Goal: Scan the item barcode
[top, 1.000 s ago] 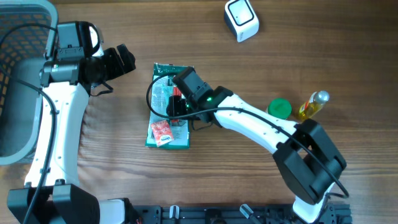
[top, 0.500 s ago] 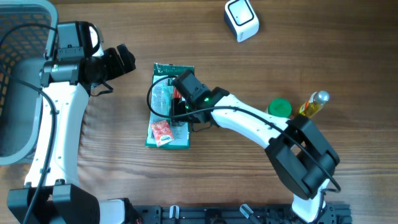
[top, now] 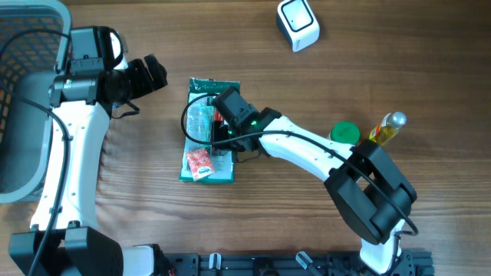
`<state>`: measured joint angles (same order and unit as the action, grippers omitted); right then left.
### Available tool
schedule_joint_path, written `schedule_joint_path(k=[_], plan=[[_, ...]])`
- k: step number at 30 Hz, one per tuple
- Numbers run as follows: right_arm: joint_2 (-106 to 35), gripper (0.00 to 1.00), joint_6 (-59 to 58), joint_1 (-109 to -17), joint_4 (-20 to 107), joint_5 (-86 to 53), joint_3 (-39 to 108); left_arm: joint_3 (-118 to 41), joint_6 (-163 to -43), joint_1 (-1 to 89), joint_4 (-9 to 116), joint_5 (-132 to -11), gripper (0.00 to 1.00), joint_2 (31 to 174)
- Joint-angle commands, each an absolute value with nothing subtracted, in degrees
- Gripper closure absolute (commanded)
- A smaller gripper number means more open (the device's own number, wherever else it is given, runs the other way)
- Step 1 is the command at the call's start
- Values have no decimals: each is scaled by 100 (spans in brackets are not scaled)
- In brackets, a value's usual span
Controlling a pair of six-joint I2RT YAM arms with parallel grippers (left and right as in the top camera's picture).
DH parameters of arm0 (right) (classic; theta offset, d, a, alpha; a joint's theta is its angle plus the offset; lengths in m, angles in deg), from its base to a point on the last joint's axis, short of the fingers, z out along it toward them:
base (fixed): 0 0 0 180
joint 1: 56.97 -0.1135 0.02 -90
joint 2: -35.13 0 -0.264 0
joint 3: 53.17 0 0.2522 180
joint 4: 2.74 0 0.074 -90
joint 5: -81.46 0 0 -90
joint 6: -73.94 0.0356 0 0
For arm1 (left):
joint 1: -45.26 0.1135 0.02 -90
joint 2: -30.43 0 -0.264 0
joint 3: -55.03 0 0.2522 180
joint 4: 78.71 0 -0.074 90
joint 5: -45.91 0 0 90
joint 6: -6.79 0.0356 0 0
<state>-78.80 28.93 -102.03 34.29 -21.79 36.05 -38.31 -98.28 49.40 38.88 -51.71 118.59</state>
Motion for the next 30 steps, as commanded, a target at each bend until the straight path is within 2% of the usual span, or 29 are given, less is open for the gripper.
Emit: schedule_joint_path(k=[1,11,13,15,20,26,30], plan=[[-7987,69,2902,-10211,3415,-2184,3599,-3901,-9710,4962,3901,-5239,0,11842],[-7987,78,2891,-10211,3446,-2031,3599,-3901,-9710,4962,3901,-5241,0,11842],[-7987,83,2884,-10211,3446,-2031,3599,-3901,-9710,4962,3901,-5241,0,11842],[-7985,96,2681,-10209,3461,-2037,3599,-3901,-9710,4962,3901,-5239,0,11842],[-7812,96,2368,-10192,3520,-2173,3601,-3901,-9710,4962,3901,-5241,0,11842],[-7093,96,1192,-9978,3750,-2994,3601,-3901,-9710,4962,3901,-5239,0,11842],[-6518,96,-764,-9750,4312,-4347,3601,-3901,-9710,4962,3901,-5239,0,11842]])
